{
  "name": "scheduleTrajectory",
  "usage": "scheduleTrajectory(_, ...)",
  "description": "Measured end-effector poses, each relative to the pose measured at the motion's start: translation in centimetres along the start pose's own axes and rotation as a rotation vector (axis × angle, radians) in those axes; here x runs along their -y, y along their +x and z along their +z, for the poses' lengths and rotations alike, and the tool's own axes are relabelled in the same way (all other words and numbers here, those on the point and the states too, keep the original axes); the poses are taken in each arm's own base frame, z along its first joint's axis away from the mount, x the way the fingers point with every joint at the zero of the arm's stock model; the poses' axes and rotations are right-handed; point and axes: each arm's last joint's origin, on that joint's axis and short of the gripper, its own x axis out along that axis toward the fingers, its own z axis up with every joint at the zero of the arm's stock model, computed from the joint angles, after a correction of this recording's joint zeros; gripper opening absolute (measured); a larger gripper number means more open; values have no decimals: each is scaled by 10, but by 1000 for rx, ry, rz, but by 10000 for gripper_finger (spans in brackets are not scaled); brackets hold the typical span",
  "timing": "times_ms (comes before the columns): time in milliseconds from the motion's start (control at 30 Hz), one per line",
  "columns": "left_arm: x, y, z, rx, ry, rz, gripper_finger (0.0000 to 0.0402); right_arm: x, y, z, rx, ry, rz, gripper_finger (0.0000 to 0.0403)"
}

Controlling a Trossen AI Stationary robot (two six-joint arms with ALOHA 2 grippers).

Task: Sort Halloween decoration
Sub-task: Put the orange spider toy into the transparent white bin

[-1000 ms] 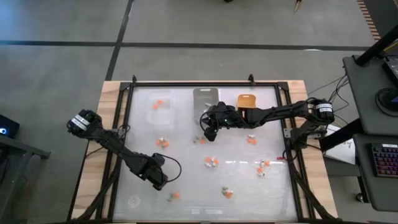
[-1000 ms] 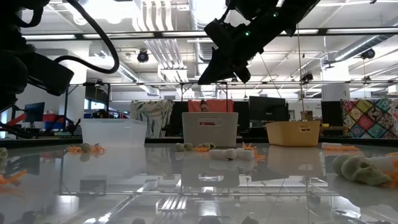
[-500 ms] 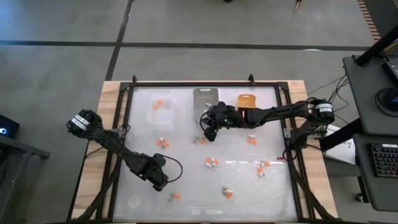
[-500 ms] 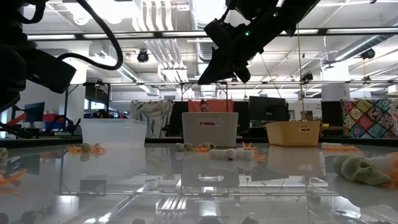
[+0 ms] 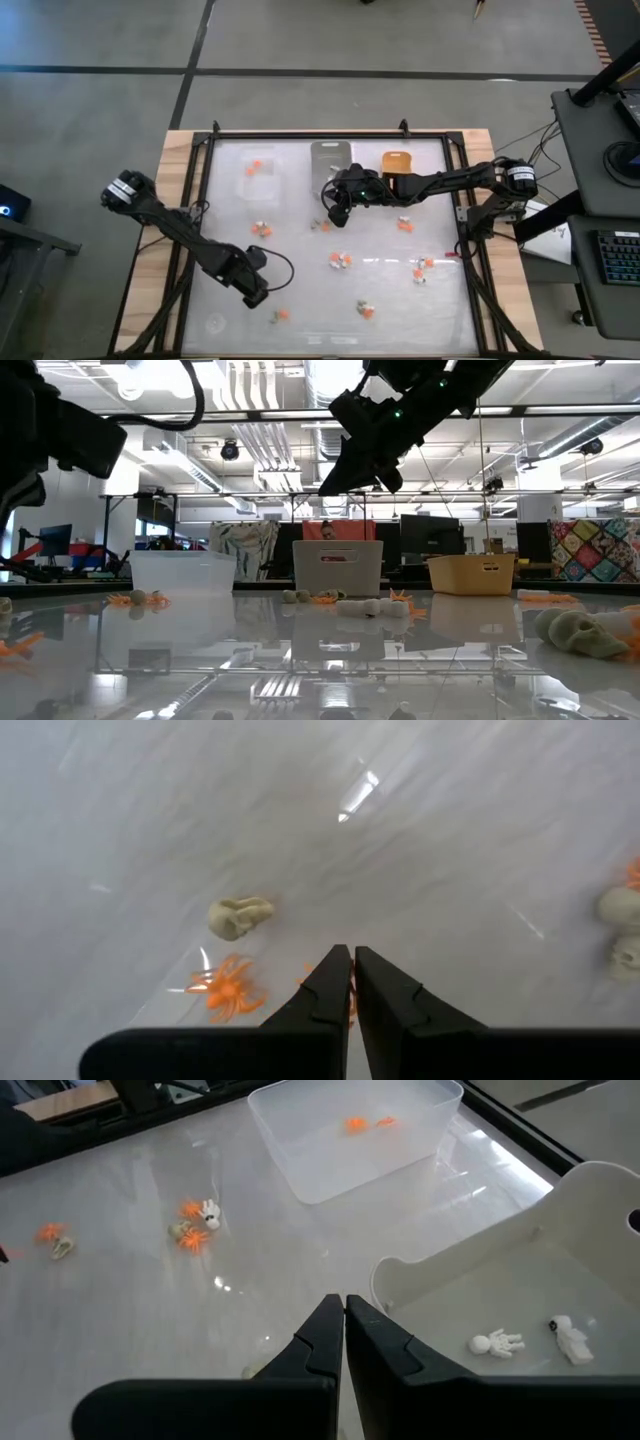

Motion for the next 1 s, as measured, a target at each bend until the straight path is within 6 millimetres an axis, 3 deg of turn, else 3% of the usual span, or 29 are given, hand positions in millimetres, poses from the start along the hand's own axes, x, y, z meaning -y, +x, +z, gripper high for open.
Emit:
scheduleTrajectory(300,-4,-23,0,50,79,-81,0,1,-4,0,-21,-38,-5,9)
scheduleTrajectory(633,-27,-79,12,373,49,-229,0,3,-28,8,-21,-62,-4,9)
scheduleTrajectory(800,-49,-103,29,519,44,-234,0,-1,-36,11,-5,-78,10,9)
scheduleTrajectory(1000,-86,-113,67,609,55,-92,0,-7,-39,10,-5,-100,28,9)
